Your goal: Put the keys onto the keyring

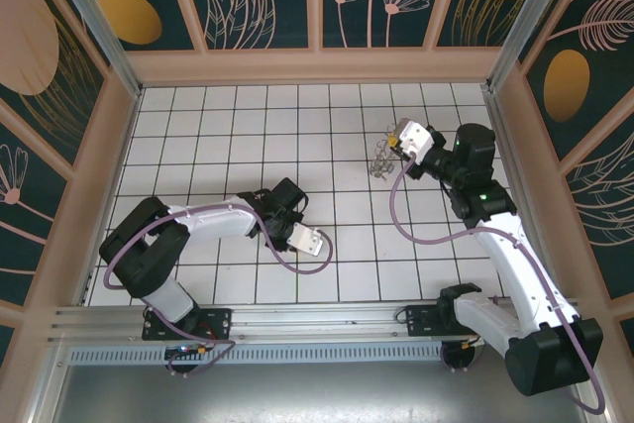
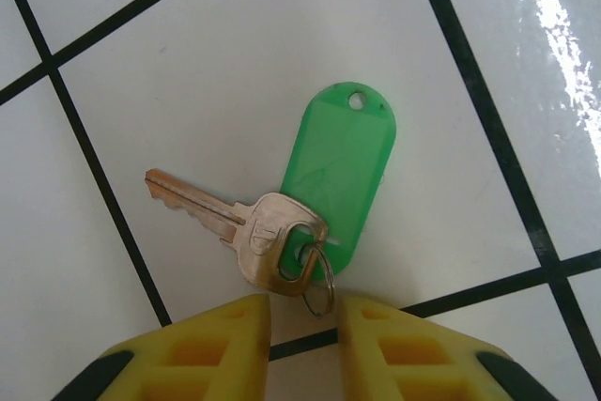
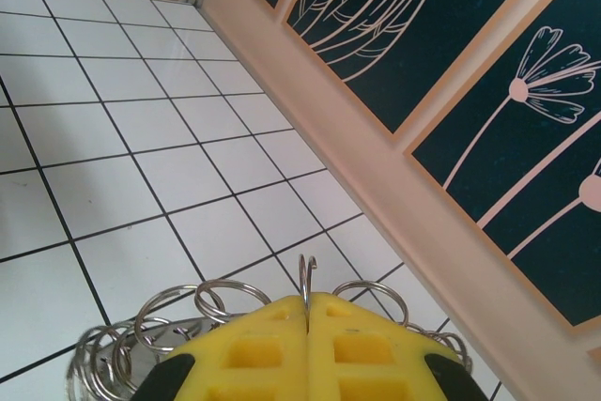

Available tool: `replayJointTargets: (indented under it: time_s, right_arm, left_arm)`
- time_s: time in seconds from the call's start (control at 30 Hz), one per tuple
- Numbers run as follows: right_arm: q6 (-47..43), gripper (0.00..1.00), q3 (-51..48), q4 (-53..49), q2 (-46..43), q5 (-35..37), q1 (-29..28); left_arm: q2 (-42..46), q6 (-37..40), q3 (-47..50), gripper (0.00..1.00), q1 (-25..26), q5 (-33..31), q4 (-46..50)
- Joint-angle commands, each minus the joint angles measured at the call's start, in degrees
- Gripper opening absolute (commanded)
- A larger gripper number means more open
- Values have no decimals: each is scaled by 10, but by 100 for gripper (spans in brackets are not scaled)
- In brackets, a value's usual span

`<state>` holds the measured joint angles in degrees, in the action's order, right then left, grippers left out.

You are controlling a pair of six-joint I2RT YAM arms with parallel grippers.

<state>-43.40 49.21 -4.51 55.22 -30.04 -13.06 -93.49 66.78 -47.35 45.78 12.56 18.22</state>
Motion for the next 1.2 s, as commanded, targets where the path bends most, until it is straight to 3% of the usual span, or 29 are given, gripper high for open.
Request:
replayJointTargets:
  time_s: [0.0,0.37,0.77,1.07,1.17]
  right_arm:
    - [-6,0,3,32,-16,-18,4]
    - [-8,0,-1,32,-21,-19,5]
    - [-9,0,-4,30,-24,-20,5]
    - [-10,0,-7,26,-27,-22,5]
    - [-12,0,-10,10,-31,-20,6]
  left_arm:
    - [-4,-1,-3,28,4,-17,-14]
    - [-10,-11,-5,21,5,7,-24]
    - [-13,-17,-1,20,7,18,-26]
    - [-17,-13,-3,0,8,-10,-17]
    - [-9,-27,-7,0,8,-28,-10]
